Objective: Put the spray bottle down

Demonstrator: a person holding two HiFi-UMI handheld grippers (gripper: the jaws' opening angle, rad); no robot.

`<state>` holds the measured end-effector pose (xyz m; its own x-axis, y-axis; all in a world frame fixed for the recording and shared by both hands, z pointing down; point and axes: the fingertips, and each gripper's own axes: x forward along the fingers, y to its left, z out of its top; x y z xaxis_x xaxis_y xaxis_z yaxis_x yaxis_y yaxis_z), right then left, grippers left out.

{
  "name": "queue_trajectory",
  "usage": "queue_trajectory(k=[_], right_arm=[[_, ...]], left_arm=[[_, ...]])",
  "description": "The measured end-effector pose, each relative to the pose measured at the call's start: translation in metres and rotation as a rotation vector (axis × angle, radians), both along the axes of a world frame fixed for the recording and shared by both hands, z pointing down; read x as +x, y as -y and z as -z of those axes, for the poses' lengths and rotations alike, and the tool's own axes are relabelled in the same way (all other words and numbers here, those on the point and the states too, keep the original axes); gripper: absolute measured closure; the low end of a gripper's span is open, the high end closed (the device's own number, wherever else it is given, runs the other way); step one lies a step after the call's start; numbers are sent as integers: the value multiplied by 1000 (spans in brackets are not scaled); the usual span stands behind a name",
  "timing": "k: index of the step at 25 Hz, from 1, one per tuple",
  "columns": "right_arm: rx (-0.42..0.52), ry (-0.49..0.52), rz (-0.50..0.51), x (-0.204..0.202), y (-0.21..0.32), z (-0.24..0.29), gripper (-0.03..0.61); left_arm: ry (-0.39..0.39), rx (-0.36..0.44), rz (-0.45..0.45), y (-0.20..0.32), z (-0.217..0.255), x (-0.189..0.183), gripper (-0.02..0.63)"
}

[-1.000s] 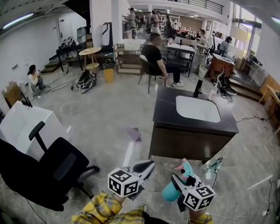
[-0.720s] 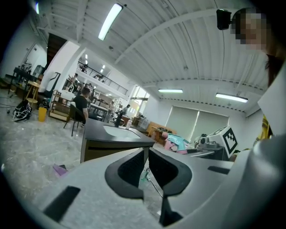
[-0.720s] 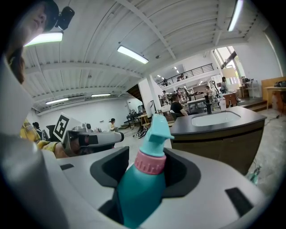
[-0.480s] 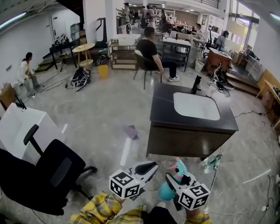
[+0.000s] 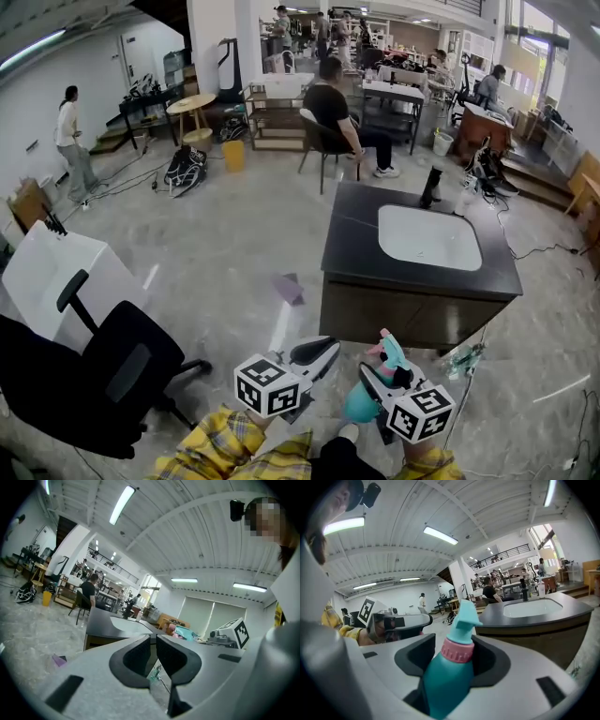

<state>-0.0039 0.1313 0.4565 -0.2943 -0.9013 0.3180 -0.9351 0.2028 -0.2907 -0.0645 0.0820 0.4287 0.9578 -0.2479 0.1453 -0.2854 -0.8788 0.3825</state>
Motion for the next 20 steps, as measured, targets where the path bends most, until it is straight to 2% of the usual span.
queue_trajectory(k=[5, 13, 17, 20], right_arm=[[18, -17, 26, 35, 24, 5, 365], [27, -20, 61, 80, 49, 8, 365], [36, -17, 84, 92, 62, 10, 365], [48, -25, 106, 103, 69, 13, 365]], left_arm=[[27, 47, 33, 24, -1, 38, 603], [-38, 55, 49, 41, 10, 83, 604], [-35, 82, 49, 49, 14, 99, 606], [-28, 72, 63, 56, 14, 112, 604]])
